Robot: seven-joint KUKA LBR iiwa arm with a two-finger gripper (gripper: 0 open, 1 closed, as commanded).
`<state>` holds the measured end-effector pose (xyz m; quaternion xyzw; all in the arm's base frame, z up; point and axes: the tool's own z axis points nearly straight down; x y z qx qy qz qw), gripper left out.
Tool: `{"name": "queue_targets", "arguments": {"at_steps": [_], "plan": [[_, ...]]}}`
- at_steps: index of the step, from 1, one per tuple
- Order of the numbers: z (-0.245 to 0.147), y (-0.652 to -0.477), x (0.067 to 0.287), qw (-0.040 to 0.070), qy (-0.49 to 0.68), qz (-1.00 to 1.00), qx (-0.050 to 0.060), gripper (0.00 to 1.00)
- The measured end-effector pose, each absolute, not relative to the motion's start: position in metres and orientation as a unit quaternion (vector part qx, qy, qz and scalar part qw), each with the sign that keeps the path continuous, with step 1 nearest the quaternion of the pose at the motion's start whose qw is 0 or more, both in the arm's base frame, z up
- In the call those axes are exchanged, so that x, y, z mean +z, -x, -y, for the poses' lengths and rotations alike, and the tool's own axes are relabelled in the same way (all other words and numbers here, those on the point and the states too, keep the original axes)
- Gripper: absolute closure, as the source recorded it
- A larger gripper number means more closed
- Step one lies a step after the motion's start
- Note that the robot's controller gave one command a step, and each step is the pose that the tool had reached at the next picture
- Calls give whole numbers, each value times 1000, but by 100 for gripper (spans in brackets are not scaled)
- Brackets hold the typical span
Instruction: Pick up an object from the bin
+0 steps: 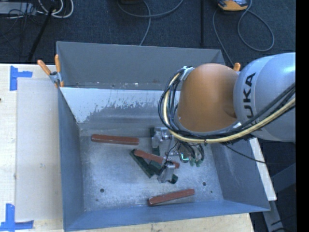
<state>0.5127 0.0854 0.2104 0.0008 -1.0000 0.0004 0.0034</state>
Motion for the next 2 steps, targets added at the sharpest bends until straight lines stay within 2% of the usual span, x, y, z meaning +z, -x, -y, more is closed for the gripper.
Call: {"name": "queue_targets", "arguments": {"at_steps": [1,2], "plan": [[-26,-515,70,-3,110,994,-1,0],[-27,-516,71,-2,111,994,-1,0]]}}
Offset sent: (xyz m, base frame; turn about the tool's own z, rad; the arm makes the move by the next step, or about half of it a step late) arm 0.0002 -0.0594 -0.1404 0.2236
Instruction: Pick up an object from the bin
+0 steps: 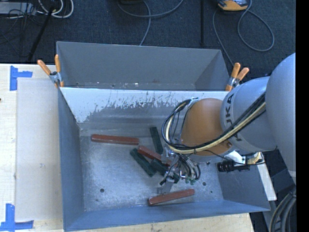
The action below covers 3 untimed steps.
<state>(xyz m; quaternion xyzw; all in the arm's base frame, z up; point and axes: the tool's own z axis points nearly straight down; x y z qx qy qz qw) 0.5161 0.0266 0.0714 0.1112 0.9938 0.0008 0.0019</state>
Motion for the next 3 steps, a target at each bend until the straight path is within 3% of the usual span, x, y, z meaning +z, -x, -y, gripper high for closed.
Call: {"name": "queue_targets", "arguments": {"at_steps": [3], "plan": [[-27,-517,72,0,-116,-993,1,0]]}}
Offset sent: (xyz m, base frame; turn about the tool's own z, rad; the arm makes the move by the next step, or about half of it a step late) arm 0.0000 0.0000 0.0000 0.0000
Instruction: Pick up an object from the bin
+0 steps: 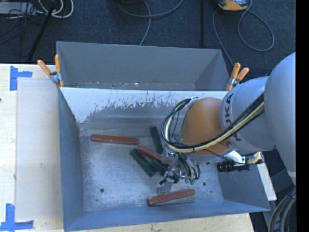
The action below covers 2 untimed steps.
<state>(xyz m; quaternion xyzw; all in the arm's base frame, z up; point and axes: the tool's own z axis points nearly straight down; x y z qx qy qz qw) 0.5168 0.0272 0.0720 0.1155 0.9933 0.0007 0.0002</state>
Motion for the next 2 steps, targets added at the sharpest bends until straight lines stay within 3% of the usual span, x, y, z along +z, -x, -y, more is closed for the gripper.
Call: {"name": "queue_targets", "arguments": {"at_steps": [1,2], "plan": [[-27,-518,73,2,-116,-993,1,100],[-27,-519,123,2,-116,-993,0,100]]}}
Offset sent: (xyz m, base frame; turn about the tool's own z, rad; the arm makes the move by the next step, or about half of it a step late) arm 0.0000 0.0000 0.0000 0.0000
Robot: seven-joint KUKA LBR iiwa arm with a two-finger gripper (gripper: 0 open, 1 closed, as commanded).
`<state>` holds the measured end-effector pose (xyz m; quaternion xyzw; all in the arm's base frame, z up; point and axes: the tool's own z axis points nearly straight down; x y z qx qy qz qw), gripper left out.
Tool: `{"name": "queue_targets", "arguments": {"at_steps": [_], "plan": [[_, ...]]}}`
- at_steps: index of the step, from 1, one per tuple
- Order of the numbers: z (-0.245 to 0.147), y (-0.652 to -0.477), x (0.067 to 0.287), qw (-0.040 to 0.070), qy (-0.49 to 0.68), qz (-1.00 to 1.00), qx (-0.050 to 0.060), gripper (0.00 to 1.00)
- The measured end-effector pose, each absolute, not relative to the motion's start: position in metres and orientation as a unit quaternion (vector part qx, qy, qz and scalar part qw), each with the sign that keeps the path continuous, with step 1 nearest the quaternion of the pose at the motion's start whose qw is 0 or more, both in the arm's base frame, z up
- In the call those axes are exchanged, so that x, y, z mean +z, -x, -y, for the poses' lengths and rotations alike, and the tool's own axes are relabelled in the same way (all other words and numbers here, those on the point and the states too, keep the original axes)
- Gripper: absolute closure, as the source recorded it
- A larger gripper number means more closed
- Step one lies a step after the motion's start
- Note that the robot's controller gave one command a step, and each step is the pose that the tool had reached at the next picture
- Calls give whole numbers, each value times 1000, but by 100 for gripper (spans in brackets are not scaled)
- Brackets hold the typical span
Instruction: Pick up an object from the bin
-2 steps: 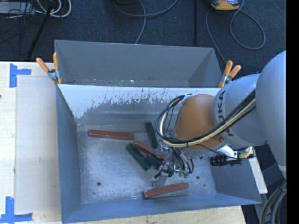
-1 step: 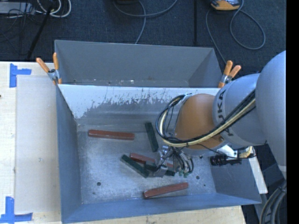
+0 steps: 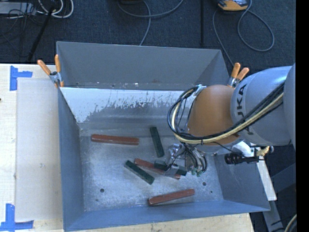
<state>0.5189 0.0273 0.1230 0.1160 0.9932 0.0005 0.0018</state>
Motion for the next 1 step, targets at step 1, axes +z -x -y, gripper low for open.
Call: {"name": "queue_targets", "arguments": {"at_steps": [1], "plan": [[-27,-519,126,0,-116,-993,0,100]]}}
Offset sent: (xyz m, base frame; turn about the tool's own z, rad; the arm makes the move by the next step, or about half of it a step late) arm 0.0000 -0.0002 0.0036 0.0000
